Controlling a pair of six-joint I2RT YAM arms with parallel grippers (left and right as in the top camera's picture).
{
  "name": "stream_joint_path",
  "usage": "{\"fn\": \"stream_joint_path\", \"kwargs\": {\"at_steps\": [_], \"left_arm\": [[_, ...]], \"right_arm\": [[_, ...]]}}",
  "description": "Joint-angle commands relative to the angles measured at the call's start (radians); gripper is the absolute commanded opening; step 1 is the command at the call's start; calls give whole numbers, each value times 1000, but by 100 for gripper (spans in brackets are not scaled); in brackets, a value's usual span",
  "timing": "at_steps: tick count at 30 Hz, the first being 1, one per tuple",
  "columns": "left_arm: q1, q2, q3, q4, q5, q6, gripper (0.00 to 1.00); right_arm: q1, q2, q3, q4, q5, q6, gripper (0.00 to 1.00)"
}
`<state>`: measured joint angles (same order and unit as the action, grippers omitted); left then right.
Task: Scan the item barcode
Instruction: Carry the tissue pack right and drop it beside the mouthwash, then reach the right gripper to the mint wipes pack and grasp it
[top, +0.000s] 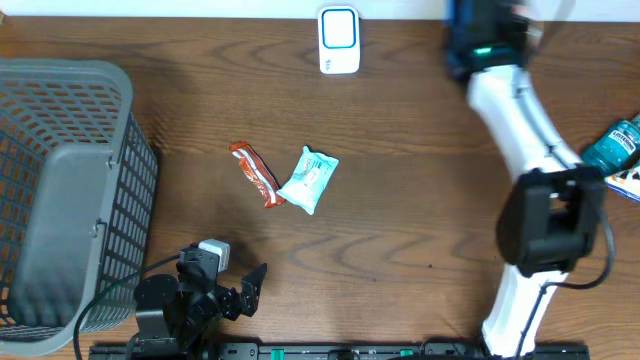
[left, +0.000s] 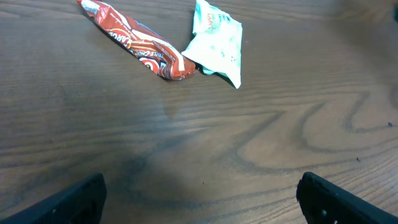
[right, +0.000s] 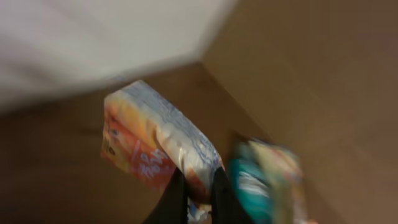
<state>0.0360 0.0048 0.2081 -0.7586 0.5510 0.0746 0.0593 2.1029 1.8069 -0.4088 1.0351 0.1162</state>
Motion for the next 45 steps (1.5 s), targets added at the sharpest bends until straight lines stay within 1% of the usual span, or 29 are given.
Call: {"fn": "stream_joint_path", "kwargs": {"at_steps": [1,3,5,7,10,11,12,14,16,18,20,23,26,29,31,34,36,37,38,42,45], "left_arm": [[4,-1,4,-4,2,-2,98],[4,-1,4,-4,2,-2,98],[4,-1,4,-4,2,-2,98],[4,-1,4,-4,2,-2,98],[4,-1,4,-4,3,-2,98],[4,-1,4,-4,2,-2,98],[4,-1,4,-4,2,-2,98],[4,-1,4,-4,2,-2,98],[4,-1,4,-4,3,-2,98],[4,-1,4,-4,2,-2,97],[4,-1,4,-4,2,-1,98],[4,-1,4,-4,2,-2,98],[4,-1,4,-4,2,-2,98],[4,-1,4,-4,2,-1,98],[4,-1,4,-4,2,-2,98],[4,-1,4,-4,2,-2,98],[4,-1,4,-4,2,-2,98],[4,-1,4,-4,3,-2,98],[4,-1,4,-4,2,-2,98],[4,-1,4,-4,3,-2,98],[4,-1,4,-4,2,-2,98]], "right_arm": [[-148,72,-33,-37,-2,67,1],[-219,97,-34,-60,-80,67,1],[-278,111,-34,-101,-199,73,1],[-328,116,-34,-143,-311,121,1],[-383,116,-34,-172,-393,196,1],[-396,116,-34,-171,-402,209,5],[-408,116,-34,-171,-407,223,17],[-423,110,-26,-178,-419,227,47],[-422,90,-9,-206,-422,227,71],[-404,34,16,-235,-461,227,87],[-387,-22,27,-246,-578,227,99],[-356,-126,28,-274,-924,227,99],[-314,-216,28,-343,-1360,227,99],[-241,-233,28,-389,-1641,228,99],[-185,-230,25,-422,-1735,229,99],[-52,-212,10,-460,-1764,225,99],[47,-188,-4,-462,-1706,195,99],[93,-175,-9,-462,-1666,184,96],[147,-157,-13,-462,-1618,172,92],[336,-70,-15,-439,-1508,135,63],[459,2,-15,-368,-1457,107,50]]}}
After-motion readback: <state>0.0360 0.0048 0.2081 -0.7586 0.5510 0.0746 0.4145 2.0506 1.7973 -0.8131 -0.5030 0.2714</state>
